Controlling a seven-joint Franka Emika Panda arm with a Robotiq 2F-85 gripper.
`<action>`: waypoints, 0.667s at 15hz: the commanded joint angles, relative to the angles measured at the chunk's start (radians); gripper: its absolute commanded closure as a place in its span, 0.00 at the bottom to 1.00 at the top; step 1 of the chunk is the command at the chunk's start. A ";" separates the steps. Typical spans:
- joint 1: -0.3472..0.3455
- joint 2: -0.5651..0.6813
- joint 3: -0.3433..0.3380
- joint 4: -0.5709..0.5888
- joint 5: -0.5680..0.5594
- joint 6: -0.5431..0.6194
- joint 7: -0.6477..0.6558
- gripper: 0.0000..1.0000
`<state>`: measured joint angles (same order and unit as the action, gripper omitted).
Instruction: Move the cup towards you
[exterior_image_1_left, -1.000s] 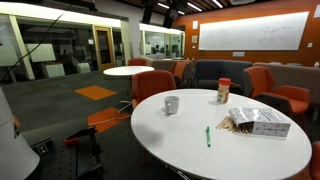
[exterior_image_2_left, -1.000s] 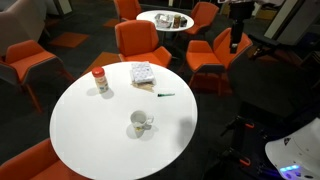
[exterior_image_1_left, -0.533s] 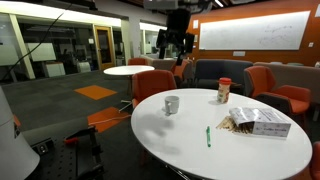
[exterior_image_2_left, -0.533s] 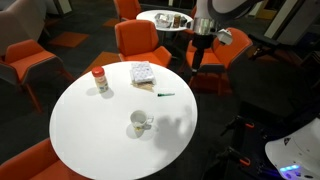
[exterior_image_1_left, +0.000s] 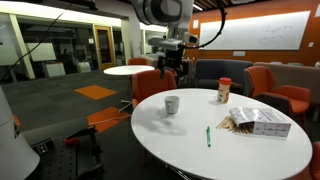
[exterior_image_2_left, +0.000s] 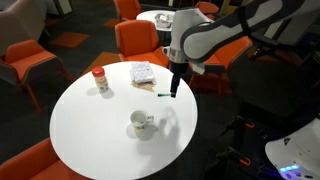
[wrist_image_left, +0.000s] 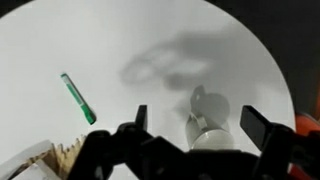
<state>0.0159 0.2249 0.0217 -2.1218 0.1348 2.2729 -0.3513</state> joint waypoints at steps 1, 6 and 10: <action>0.017 0.106 0.014 0.061 -0.068 0.067 0.084 0.00; 0.035 0.263 0.034 0.145 -0.118 0.149 0.128 0.00; 0.035 0.380 0.039 0.263 -0.113 0.144 0.148 0.00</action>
<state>0.0566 0.5408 0.0526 -1.9417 0.0390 2.4274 -0.2467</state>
